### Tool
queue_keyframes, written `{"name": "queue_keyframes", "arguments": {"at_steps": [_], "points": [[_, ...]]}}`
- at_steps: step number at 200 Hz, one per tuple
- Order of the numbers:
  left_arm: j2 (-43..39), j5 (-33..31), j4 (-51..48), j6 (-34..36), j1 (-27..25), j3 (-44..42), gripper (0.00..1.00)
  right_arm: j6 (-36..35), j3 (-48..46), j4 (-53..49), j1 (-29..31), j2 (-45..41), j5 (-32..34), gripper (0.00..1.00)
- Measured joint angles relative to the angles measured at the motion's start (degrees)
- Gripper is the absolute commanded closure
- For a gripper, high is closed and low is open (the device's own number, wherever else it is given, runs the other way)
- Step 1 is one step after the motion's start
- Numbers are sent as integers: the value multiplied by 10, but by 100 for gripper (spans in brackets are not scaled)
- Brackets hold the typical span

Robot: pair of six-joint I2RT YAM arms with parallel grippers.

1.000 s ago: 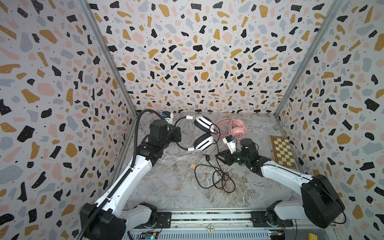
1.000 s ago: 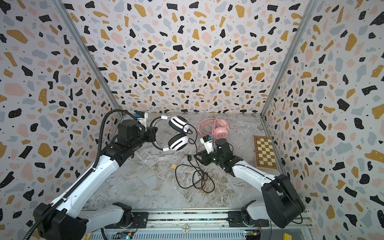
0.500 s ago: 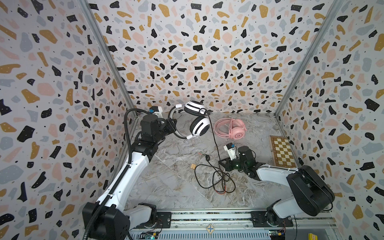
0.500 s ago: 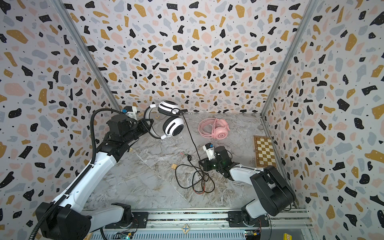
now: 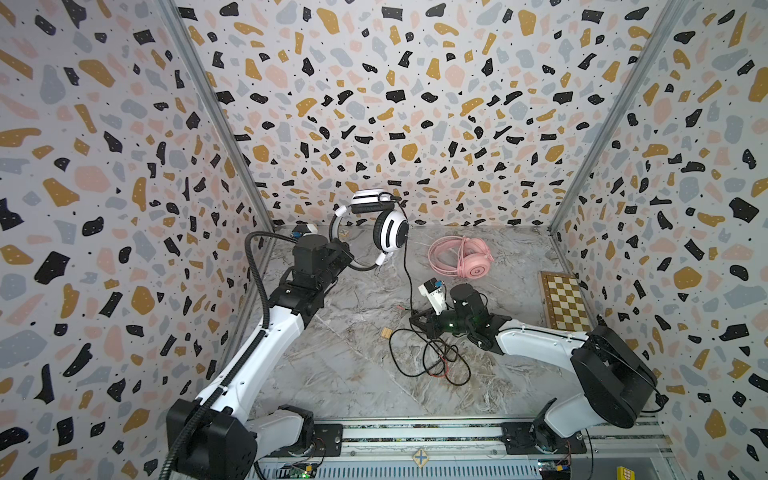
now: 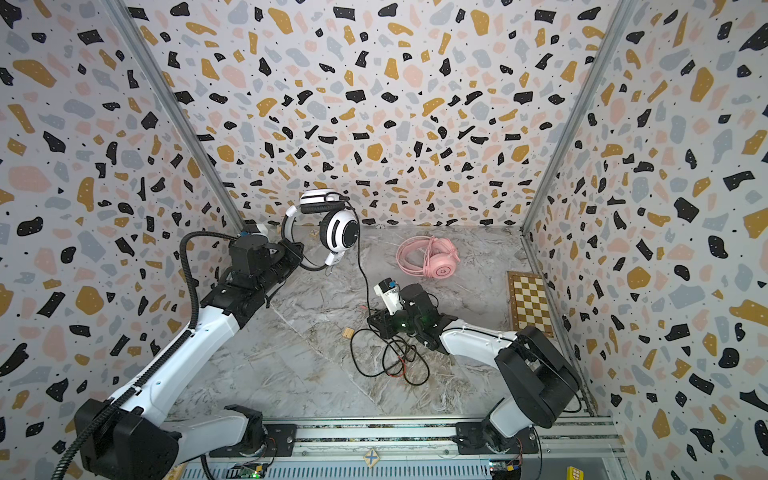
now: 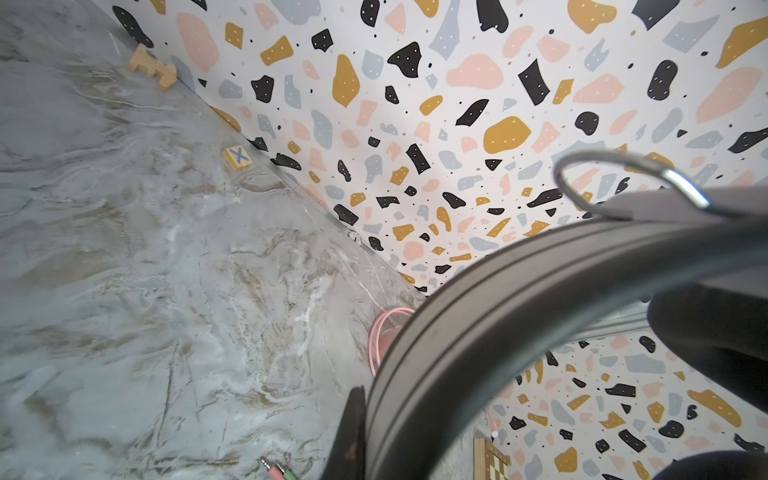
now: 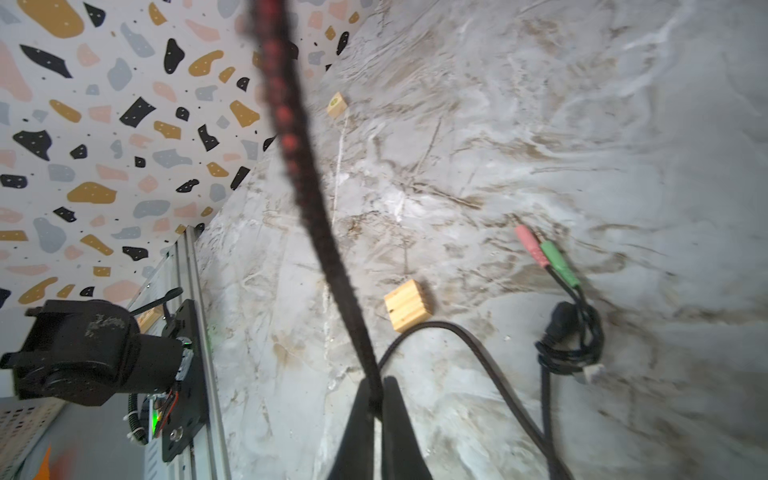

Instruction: Wrap the headphones

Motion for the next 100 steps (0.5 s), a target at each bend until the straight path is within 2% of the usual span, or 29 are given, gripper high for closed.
{"name": "queue_keyframes", "arguments": {"at_steps": [53,100], "points": [[20,-137,-19,-3,-103,11,100,-18,59,-65,36,-2,5,97],[57,-257,-62,29,-133,30,100,-53,99,-170,46,-31,17,97]]}}
